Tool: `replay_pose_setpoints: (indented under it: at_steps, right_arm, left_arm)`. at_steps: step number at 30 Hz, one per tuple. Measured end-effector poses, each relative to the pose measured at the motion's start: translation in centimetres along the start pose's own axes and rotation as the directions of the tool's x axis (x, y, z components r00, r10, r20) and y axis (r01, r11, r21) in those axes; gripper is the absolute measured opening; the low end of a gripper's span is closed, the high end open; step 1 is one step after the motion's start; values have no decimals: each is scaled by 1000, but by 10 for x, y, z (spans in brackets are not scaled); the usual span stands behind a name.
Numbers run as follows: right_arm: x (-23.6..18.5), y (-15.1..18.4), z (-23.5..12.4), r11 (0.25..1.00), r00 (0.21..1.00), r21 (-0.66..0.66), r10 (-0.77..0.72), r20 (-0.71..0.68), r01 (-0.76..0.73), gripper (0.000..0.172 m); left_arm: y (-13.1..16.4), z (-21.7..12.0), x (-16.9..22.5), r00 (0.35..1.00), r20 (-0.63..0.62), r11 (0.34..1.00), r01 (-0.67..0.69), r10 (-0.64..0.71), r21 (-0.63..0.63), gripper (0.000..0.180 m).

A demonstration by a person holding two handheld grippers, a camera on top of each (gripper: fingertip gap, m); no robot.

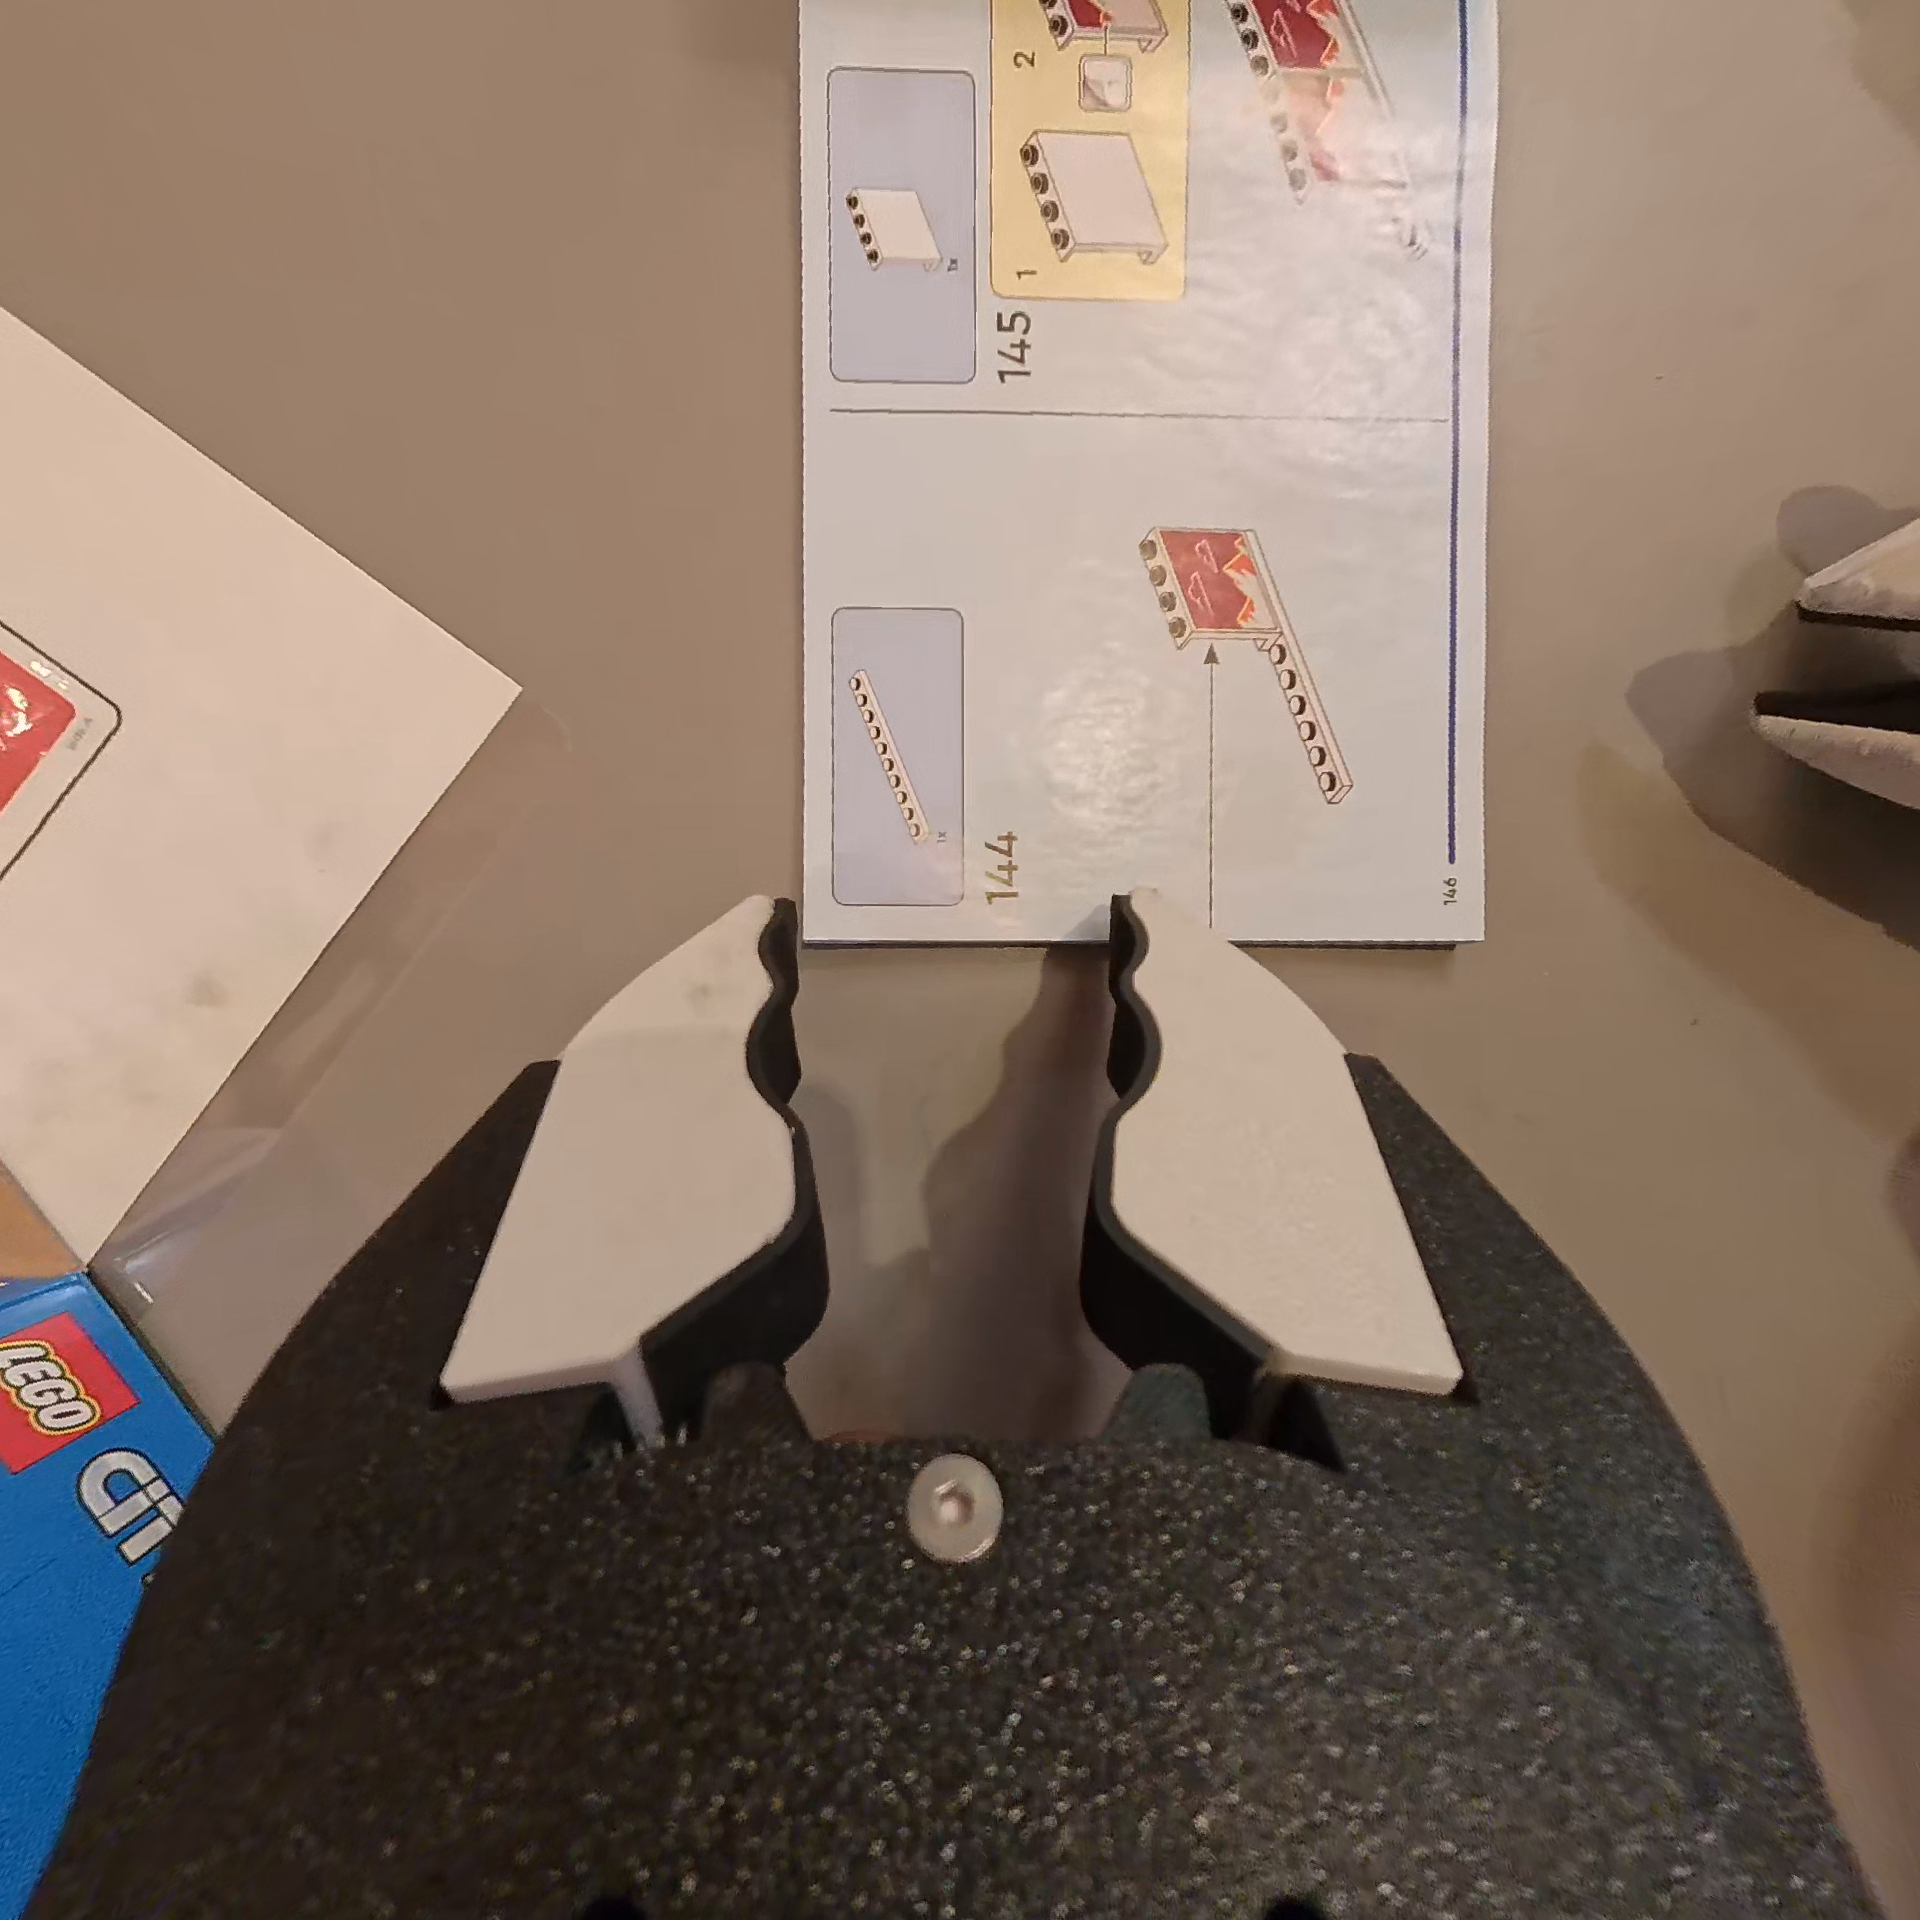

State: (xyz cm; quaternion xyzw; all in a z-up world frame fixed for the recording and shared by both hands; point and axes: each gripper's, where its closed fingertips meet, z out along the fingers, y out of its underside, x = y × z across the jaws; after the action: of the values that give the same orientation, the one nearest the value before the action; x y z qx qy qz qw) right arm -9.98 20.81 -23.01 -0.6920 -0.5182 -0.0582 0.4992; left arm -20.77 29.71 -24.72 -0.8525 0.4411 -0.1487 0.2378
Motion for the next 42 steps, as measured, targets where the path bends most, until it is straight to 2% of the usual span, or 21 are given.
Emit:
replay_pose_setpoints:
  at_steps: [22, 42]
  right_arm:
    - [0, 0, 0, 1000, 1000, 2, -10, -7, 10, 14]
    - [1, 2, 2, 1000, 1000, 4, -22, -14, 22, 14]
  left_arm:
    - [-4, -3, 2, 1000, -7, 1000, 0, 0, 21, 53]
    - [-6, -2, -18, 990, 4, 986, 141, -141, 87, 0]
